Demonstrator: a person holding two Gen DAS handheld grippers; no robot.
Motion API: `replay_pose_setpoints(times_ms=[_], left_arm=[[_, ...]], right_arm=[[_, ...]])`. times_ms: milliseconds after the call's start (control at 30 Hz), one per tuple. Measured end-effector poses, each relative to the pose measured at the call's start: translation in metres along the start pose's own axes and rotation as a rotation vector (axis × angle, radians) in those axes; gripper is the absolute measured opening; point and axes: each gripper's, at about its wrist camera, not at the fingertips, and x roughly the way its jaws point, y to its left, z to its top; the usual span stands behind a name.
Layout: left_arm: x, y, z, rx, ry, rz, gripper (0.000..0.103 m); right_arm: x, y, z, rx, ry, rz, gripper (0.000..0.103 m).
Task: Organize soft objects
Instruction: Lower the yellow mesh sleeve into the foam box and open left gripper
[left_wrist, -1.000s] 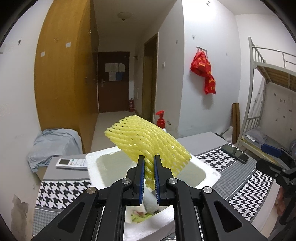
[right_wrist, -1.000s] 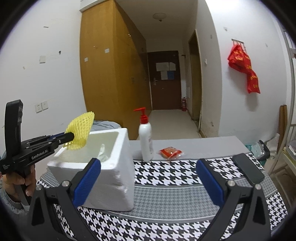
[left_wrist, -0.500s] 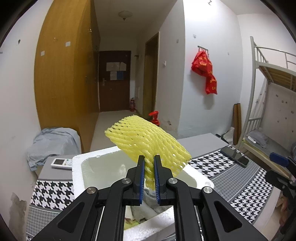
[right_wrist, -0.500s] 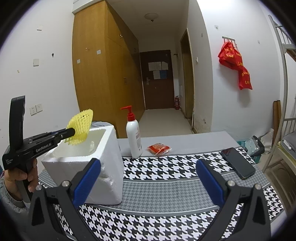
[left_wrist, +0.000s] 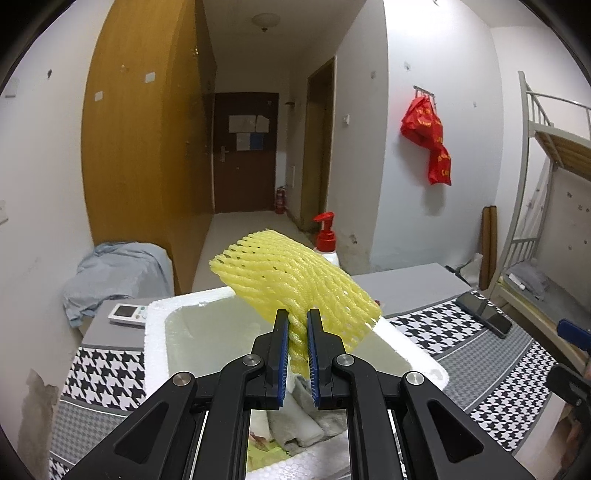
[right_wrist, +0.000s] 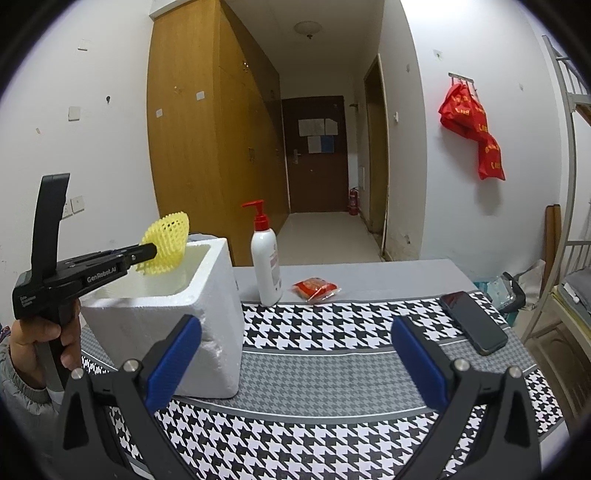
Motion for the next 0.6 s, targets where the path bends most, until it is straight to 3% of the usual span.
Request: replay_pose_setpoints(times_ms=[500,600], left_arm=[[0.0022,0.0006,0.0,-0.002,0.013,0.011,0.01],[0.0,0.0014,0.0008,0.0,0.01,0.017,0.023]], right_arm=[[-0.0054,-0.002,-0.0012,0.005,-0.001,-0.01,0.103],[-0.0061,-0.0019,-0.0014,0.005,-0.003,-0.01,0.103]])
